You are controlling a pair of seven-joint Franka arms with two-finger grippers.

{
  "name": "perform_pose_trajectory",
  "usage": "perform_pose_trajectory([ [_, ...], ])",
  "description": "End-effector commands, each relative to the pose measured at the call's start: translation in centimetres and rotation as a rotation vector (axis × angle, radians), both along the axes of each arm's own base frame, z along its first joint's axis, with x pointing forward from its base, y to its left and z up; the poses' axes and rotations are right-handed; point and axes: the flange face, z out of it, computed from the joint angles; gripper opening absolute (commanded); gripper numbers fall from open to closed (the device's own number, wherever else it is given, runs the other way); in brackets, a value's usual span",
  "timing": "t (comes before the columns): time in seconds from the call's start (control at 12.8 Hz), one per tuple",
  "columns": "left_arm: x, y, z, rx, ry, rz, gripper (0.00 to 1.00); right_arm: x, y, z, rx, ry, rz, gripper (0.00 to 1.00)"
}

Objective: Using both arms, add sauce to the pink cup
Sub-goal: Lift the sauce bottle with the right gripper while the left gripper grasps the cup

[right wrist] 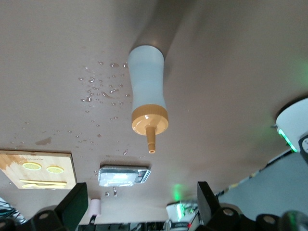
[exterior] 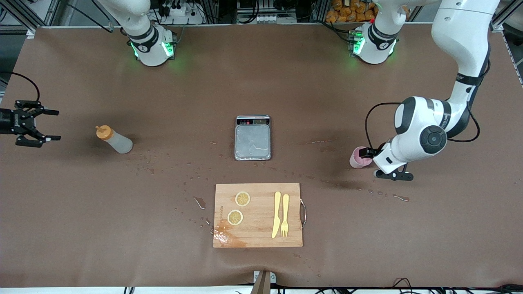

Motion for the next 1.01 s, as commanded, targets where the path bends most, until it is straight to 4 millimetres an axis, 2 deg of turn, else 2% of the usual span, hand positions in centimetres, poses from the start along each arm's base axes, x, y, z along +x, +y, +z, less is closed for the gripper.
perform_pose_trajectory([
  [0.0, -0.7, 0.0, -1.2, 0.000, 0.013, -0.009, 1.00, -0.5, -1.7, -2.8, 0.114, 0.052, -0.069, 1.00],
  [0.08, -0.8, -0.1, -1.5, 0.001, 0.020, -0.011, 1.00, -0.7, -2.1, -3.7, 0.129, 0.056, -0.076, 1.00],
  [0.16, -0.8, -0.2, -1.7, 0.007, 0.018, -0.020, 0.95, -0.6, -2.3, -4.5, 0.147, 0.057, -0.085, 1.00],
  [0.31, -0.7, -0.2, -1.6, 0.022, 0.011, -0.040, 0.04, -1.2, -3.8, -7.0, 0.182, 0.078, -0.126, 1.00],
  [0.39, -0.7, -0.2, -1.6, 0.022, 0.011, -0.040, 0.00, -1.4, -4.2, -8.6, 0.221, 0.074, -0.146, 1.00],
  [0.62, -0.7, -0.7, -1.8, 0.021, 0.014, -0.048, 0.00, -2.7, -5.4, -14.3, 0.304, 0.052, -0.134, 1.00],
  [0.94, -0.3, -0.5, -0.7, 0.020, -0.007, -0.044, 0.00, -3.1, -5.3, -17.9, 0.303, 0.050, -0.168, 1.00],
])
